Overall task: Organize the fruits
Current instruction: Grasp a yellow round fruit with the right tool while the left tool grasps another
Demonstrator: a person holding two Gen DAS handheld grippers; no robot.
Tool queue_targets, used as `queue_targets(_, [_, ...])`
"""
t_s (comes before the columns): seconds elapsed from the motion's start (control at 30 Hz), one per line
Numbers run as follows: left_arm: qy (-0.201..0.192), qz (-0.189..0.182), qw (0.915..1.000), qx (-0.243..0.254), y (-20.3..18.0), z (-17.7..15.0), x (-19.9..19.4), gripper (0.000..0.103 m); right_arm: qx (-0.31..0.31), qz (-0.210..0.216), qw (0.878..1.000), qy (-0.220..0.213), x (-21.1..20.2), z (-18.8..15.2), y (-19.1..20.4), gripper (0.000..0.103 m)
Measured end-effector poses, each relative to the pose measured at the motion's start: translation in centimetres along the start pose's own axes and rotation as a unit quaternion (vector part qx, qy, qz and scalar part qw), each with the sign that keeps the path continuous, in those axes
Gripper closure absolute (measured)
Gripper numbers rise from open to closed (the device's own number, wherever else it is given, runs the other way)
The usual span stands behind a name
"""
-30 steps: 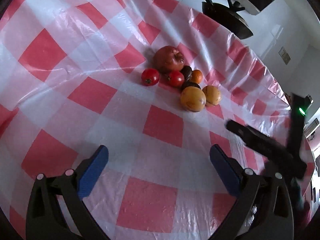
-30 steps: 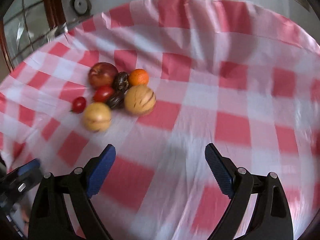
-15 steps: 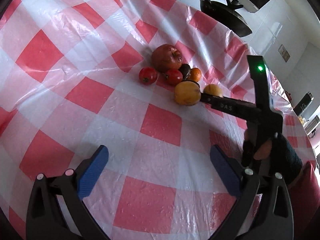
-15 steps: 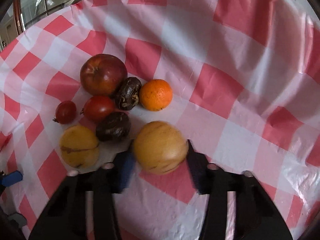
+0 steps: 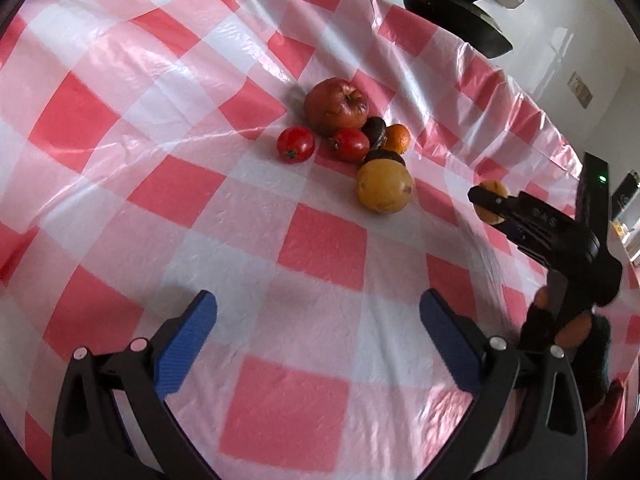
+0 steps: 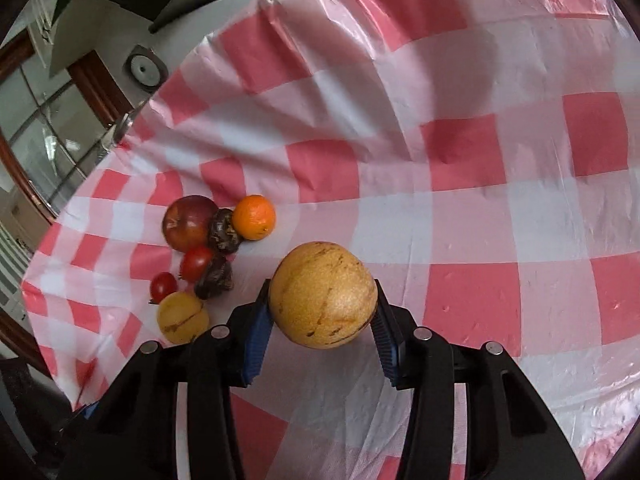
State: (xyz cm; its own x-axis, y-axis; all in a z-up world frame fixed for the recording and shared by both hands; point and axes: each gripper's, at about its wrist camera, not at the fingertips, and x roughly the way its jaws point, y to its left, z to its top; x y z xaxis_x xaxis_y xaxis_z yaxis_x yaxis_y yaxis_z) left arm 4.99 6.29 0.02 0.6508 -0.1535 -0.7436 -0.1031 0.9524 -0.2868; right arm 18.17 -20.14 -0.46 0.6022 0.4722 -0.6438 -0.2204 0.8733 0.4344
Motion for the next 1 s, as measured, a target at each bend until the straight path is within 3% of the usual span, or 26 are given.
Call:
queue_targets(0.13, [-0.008,0.03,0.9978,0.058,-3.5,1.4,2.6,0.002,0.005,0.012,1.0,-0.002,-0.2,0.1,-0.5,0.057])
queue_targets(0.27, [0.006,0.054,0.9956,0.077,-5.5,3.6,6.3,0.006,0.004,0.017,1.0,0.0,0.2,0.1,0.1,0.057])
queue_targets(0.37, [0.026,0.064,0.9945,0.079,-6.3,5.1,8.7,0.029,0.003,0.021,1.0,0.001,0.0,0.1,-0.1,0.057])
queue_targets(0.4, [0.026,0.068,0.994,0.082,-6.4,5.3,8.9,0.056,0.003,0.022,1.0,0.002,0.0,0.1,-0.1,0.057])
queue_targets(0.43, [0.025,0.076,0.9928,0.089,-6.6,5.4,9.0,0.058,0.003,0.023,1.0,0.003,0.0,0.1,-0.2,0.057])
queue_targets(0.6, [0.0,0.055,0.9957,0.074,-5.6,3.3,6.0,0.058,0.005,0.022,1.0,-0.001,-0.2,0.0,-0.2,0.057])
queue_targets(0.7, [-0.029,0.041,0.9983,0.03,-3.3,1.5,2.4,0.058,0.003,0.02,1.0,0.002,0.0,0.1,-0.1,0.057])
queue_targets(0.83, [-0.051,0.005,0.9958,-0.076,1.8,0.2,-0.7,0.058,0.004,0.02,1.0,0.002,-0.1,0.1,-0.1,0.057])
queue_targets(0.93, [-0.057,-0.011,0.9929,-0.104,2.9,0.3,-0.8,0.058,0.004,0.021,1.0,0.002,0.0,0.1,-0.1,0.057])
queue_targets(1.0, [-0.057,-0.015,0.9936,-0.097,2.6,0.4,-0.6,0.058,0.005,0.021,1.0,0.002,0.0,0.0,0.0,0.057])
